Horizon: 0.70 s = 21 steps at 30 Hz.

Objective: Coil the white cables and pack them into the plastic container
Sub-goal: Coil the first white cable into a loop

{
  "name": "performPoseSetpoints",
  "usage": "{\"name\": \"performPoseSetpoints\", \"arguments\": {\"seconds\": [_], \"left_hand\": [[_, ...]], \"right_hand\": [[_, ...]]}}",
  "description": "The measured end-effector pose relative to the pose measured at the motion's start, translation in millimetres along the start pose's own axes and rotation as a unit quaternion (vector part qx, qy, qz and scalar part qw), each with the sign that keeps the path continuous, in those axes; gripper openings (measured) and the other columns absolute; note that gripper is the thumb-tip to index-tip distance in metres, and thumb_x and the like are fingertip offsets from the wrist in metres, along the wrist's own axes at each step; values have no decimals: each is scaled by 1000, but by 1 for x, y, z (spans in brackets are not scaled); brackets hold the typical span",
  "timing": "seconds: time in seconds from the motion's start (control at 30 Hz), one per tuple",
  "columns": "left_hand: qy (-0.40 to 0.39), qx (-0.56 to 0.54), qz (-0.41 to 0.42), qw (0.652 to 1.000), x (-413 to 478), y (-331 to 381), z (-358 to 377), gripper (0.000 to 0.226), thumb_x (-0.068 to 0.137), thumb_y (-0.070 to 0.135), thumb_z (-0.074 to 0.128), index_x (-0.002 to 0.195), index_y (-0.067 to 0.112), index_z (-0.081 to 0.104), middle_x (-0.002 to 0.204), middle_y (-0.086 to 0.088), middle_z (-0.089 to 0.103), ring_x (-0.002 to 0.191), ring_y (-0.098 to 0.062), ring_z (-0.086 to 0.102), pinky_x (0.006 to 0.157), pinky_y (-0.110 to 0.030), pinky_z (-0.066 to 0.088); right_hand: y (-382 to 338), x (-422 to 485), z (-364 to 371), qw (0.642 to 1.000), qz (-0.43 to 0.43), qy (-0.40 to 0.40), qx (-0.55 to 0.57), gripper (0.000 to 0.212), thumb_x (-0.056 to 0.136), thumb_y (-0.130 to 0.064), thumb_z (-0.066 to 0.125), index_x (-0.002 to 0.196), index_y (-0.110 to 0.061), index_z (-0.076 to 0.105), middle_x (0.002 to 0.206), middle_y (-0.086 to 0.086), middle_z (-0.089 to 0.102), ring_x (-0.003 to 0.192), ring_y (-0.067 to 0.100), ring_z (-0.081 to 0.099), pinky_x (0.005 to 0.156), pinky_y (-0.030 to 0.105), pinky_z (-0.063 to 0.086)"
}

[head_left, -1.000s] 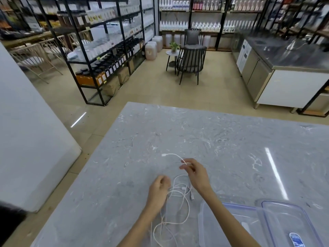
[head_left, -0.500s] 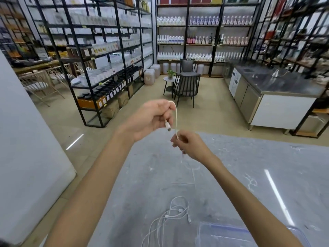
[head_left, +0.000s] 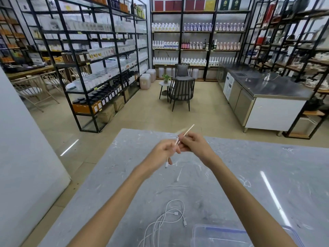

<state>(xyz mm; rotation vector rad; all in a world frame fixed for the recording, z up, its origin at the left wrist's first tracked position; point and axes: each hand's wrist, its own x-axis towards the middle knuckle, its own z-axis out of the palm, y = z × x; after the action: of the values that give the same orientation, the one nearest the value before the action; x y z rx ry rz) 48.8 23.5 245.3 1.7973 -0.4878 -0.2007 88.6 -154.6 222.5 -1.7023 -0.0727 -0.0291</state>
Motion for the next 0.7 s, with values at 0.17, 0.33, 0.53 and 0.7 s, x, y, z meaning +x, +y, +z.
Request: {"name": "performPoseSetpoints", "arguments": {"seconds": [0.17, 0.33, 0.53, 0.7], "left_hand": [[103, 42, -17, 994, 12, -18, 12, 27, 101, 13, 50, 84, 9, 70, 102, -3, 56, 69, -17, 57, 50, -21, 47], [-91, -158, -81, 980, 18, -41, 14, 28, 103, 11, 45, 89, 8, 69, 110, -9, 72, 74, -16, 65, 50, -22, 45], [-36, -283, -75, 956, 36, -39, 13, 32, 102, 5, 39, 95, -1, 70, 90, -5, 73, 65, -10, 57, 57, -19, 47], [-60, -267, -86, 958, 41, -31, 15, 36, 102, 5, 40, 91, 3, 75, 93, -8, 71, 65, -9, 54, 62, -21, 49]], "right_hand": [[0, 1, -11, 995, 9, 49, 86, 23, 94, -17, 63, 98, 4, 68, 80, 8, 72, 67, 12, 65, 65, 20, 57], [-1, -3, -22, 977, 11, 14, 213, 18, 98, -14, 56, 98, 1, 67, 92, 10, 72, 79, 8, 69, 76, 18, 58], [41, -40, -17, 993, 7, -24, 117, 31, 99, -28, 54, 125, -14, 64, 122, 6, 70, 114, 18, 65, 98, 30, 52], [73, -66, 14, 997, 13, -53, 45, 16, 95, -16, 61, 110, -16, 67, 92, -3, 74, 95, 8, 68, 90, 25, 50]]}}
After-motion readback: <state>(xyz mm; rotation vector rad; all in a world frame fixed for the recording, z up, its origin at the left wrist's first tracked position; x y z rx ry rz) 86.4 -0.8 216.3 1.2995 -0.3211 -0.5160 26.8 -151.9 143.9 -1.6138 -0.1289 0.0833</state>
